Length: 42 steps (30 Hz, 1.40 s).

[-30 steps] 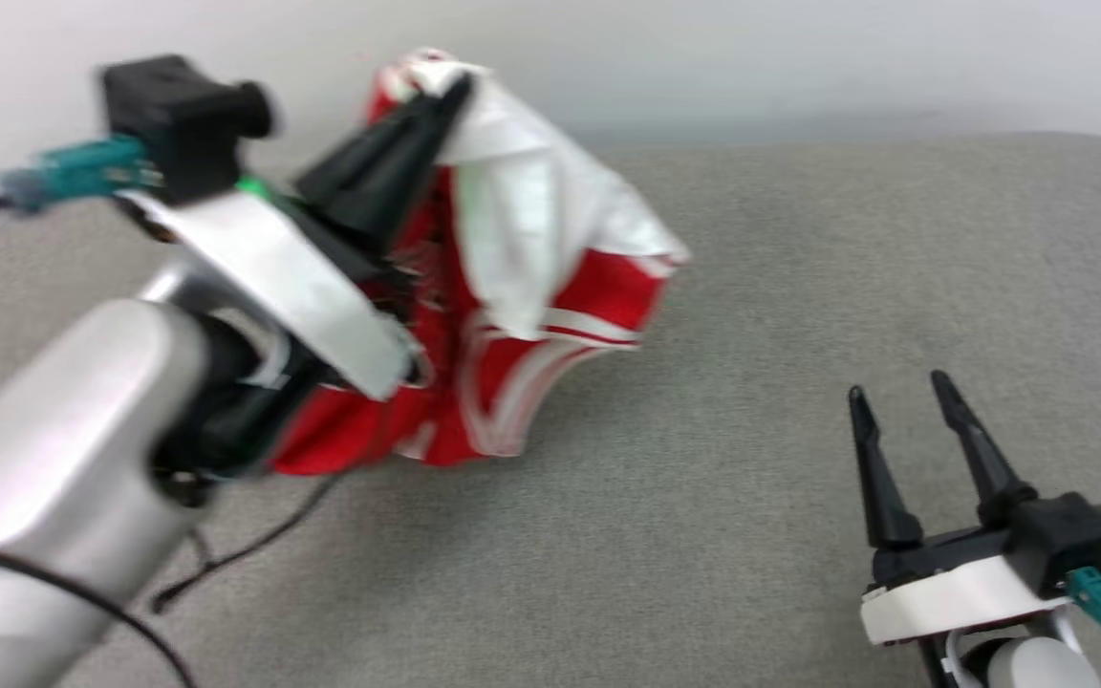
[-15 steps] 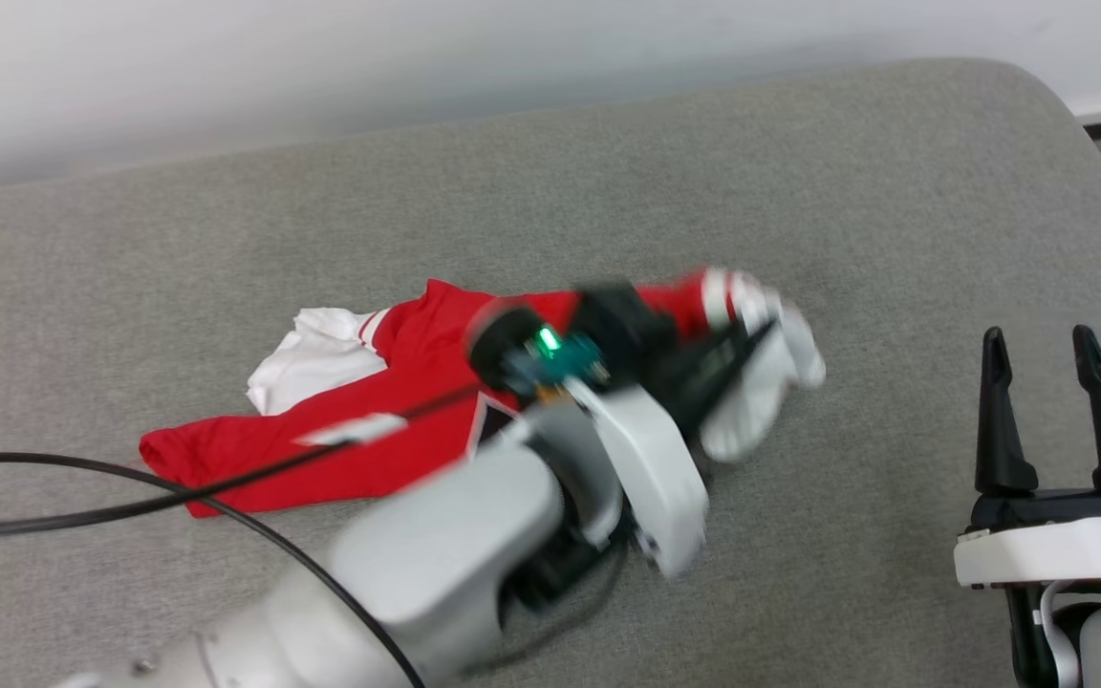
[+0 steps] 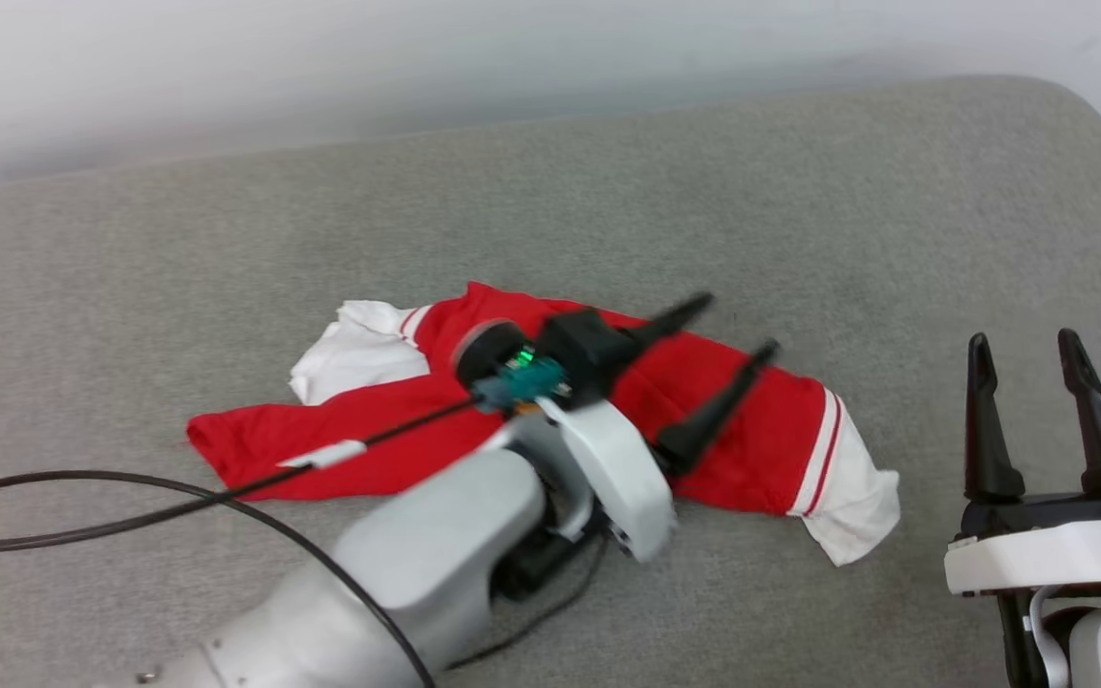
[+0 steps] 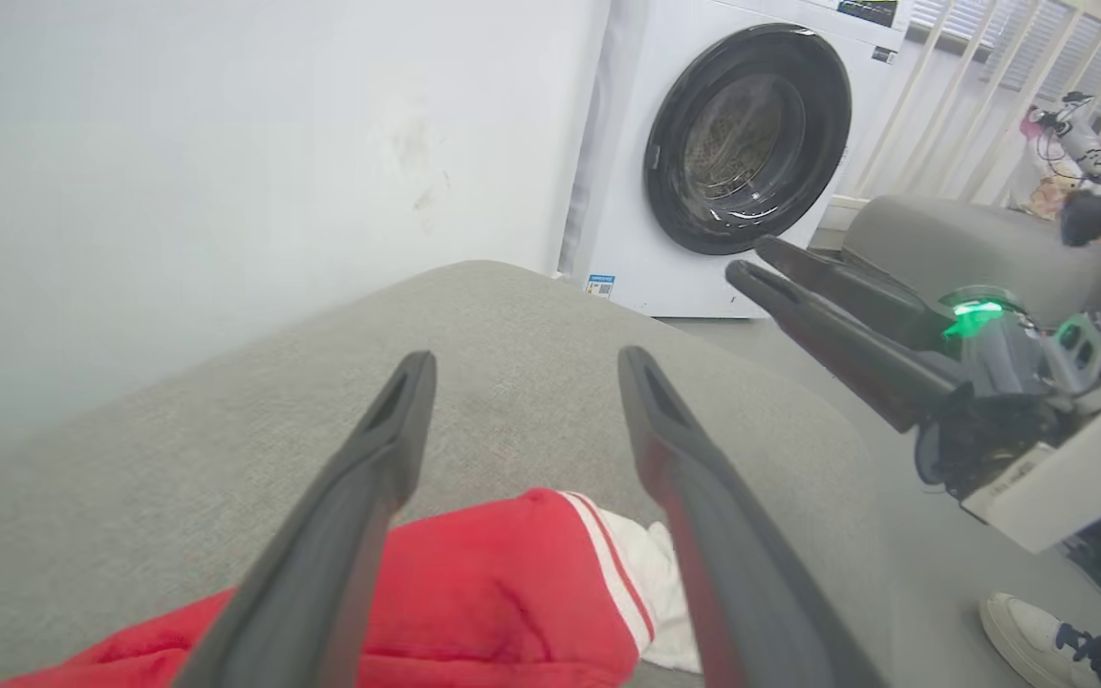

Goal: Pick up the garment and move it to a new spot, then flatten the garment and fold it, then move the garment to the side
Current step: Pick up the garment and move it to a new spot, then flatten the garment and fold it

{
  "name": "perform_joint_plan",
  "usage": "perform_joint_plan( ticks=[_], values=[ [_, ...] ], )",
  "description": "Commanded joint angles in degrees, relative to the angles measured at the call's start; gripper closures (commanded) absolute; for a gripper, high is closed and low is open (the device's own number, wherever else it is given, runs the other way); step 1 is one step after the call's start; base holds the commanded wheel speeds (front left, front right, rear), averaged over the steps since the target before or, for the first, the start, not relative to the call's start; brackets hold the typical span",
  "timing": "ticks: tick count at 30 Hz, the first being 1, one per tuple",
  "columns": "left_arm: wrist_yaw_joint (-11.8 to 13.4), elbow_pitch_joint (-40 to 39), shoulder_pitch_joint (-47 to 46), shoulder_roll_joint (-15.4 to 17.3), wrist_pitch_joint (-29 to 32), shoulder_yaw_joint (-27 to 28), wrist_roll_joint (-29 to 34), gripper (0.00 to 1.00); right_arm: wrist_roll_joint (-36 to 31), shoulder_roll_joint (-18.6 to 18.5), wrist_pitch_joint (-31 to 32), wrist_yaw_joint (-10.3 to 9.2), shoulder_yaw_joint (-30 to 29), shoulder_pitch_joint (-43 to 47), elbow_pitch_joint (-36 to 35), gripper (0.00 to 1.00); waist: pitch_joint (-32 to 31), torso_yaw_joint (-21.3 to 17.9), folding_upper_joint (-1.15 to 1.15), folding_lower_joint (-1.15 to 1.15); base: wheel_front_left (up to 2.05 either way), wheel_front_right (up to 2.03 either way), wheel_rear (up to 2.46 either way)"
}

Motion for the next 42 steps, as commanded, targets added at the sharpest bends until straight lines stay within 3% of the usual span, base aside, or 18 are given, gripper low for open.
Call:
perform_joint_plan(
  ticks=[1,9,13,19,25,30,35,42],
  values=[
    [0.2,-0.1,-0.5,0.9,-0.5,0.9,0.5,0.00,-0.4,0.0,-0.1,-0.04,0.1,0.8,0.1,0.00,-1.4,1.4,0.00,0.00,0.00,0.00,0.00],
    [5.3,-5.4,2.4,11.2,-1.4,15.3,7.0,0.00,-1.3,0.0,-0.1,-0.04,1.0,2.2,-0.1,0.00,-4.6,5.3,0.00,0.00,0.00,0.00,0.00],
    [6.5,-9.5,7.3,16.2,-1.4,22.9,10.9,0.00,-1.5,0.0,-0.1,-0.04,1.5,2.8,-1.0,0.00,-5.3,7.0,0.00,0.00,0.00,0.00,0.00],
    [8.0,-15.9,19.6,20.2,-1.4,34.8,14.7,0.00,-1.0,0.0,-0.1,-0.04,2.2,3.5,-2.7,0.00,-5.8,8.1,0.00,0.00,0.00,0.00,0.00],
    [7.6,-21.3,33.2,17.1,-1.5,43.0,17.5,0.00,-0.5,0.0,-0.1,-0.04,4.4,4.5,-4.7,0.00,-6.5,8.7,0.00,0.00,0.00,0.00,0.00],
    [6.7,-23.1,40.8,11.0,-1.4,46.9,21.5,0.00,-0.2,0.0,-0.1,-0.04,5.2,5.4,-5.8,0.00,-7.3,8.8,0.00,0.00,0.00,0.00,0.00],
    [4.3,-22.5,46.1,6.5,-1.5,49.3,25.0,0.00,0.0,0.0,-0.1,-0.04,5.9,5.6,-5.9,0.00,-7.7,8.3,0.00,0.00,0.00,0.00,0.00],
    [-0.1,-19.6,47.2,5.8,-1.5,49.0,27.7,0.00,-1.3,0.0,-0.1,-0.04,6.0,6.0,-5.8,0.00,-7.2,7.3,0.00,0.00,0.00,0.00,0.00]
  ],
)
